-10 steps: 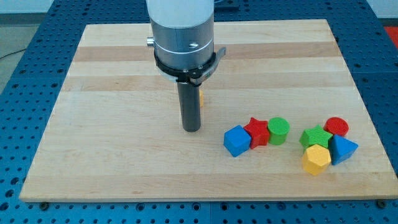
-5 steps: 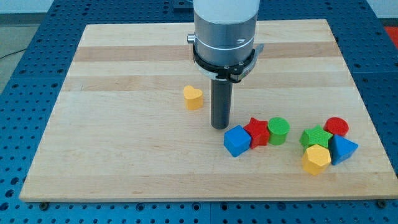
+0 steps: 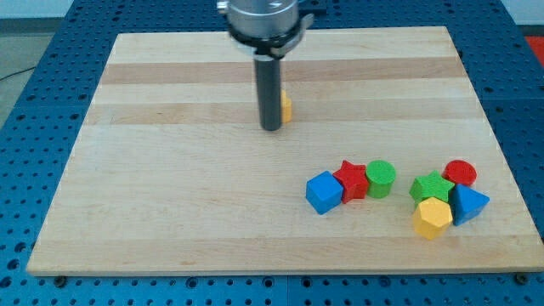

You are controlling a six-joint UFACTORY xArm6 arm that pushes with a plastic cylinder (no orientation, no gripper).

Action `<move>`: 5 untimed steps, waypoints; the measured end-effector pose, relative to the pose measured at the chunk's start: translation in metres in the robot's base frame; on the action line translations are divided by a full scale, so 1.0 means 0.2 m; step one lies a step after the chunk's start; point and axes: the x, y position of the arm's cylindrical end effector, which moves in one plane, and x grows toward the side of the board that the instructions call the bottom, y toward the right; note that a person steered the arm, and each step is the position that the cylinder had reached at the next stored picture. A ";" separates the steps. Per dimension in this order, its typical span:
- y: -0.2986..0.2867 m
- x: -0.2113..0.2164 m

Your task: Move the yellow heart to the top centre

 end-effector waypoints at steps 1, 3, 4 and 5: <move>0.14 -0.02; 0.09 -0.35; -0.06 -0.40; -0.14 -0.36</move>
